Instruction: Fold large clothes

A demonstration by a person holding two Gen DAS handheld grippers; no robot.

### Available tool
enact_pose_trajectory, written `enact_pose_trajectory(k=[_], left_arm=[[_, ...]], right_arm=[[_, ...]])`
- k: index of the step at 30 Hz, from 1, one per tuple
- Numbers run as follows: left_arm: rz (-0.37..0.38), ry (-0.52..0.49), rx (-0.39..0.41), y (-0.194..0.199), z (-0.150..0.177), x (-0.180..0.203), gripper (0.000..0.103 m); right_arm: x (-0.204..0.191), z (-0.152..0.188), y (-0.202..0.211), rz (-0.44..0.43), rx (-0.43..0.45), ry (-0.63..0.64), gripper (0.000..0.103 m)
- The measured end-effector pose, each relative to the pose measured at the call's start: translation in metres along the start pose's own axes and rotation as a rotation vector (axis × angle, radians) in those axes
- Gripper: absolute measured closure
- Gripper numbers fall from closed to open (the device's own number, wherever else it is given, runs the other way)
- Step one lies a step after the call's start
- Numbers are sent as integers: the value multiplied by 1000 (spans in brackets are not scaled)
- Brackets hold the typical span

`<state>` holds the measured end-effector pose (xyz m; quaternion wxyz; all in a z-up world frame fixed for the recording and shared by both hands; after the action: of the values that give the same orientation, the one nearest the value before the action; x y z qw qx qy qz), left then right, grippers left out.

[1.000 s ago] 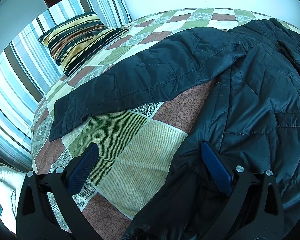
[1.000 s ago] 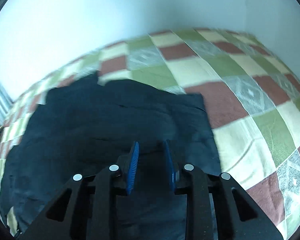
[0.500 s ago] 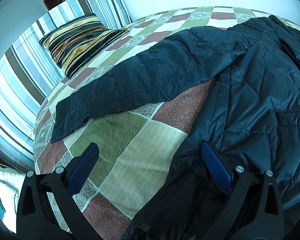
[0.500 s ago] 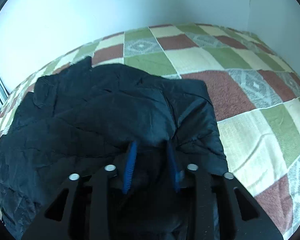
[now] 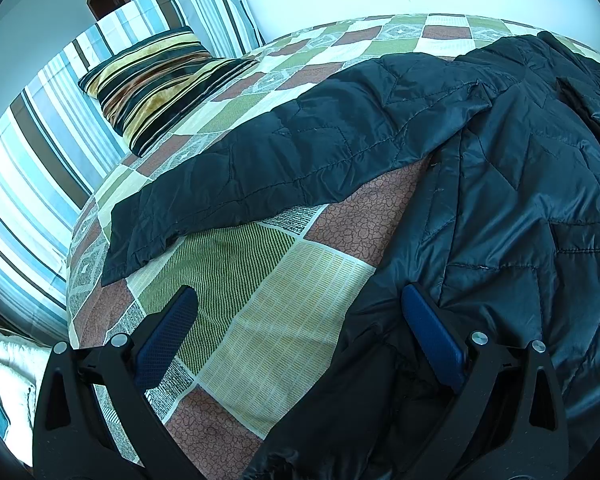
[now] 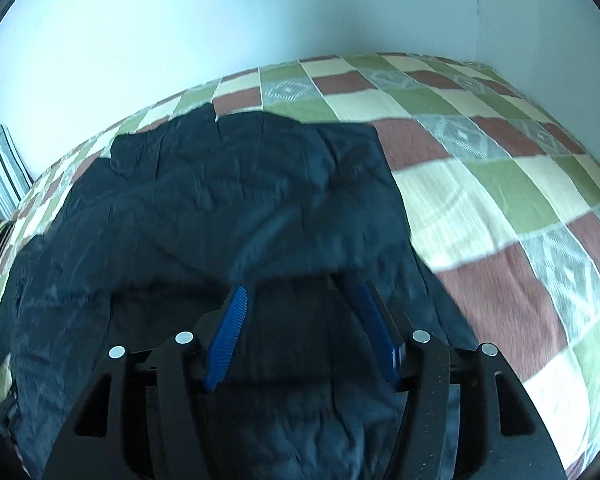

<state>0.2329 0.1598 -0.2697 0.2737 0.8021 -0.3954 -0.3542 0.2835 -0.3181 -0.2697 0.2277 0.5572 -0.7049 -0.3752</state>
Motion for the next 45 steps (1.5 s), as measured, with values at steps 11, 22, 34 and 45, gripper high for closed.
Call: enact_pose_trajectory(k=[11,22,34,45], left_arm=[[-1,0,0,0,-1,0,2],[-1,0,1,0,-1,1,2],[18,14,1,0,-1,-2,2],[92,56,63,32,2,-49,2]], right_arm=[[1,31,-17,44,-29,59,35],[-1,33,-18,106,-29,94,30],[0,30,-4,156,29,103,28],[31,36,2,331,-7,33,18]])
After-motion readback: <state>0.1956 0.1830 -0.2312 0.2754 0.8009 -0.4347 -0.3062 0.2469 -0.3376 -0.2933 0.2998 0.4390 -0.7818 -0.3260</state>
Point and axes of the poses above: each gripper's, at about its wrist camera, not at the fingertips, and y roughly against the way its jaws point, x to its right, z to its underside, the point moved 8 cm from there along -y, roughly the way its jaws point, and after that the axes turned 2 degrees about y, right-handed, at the moved point
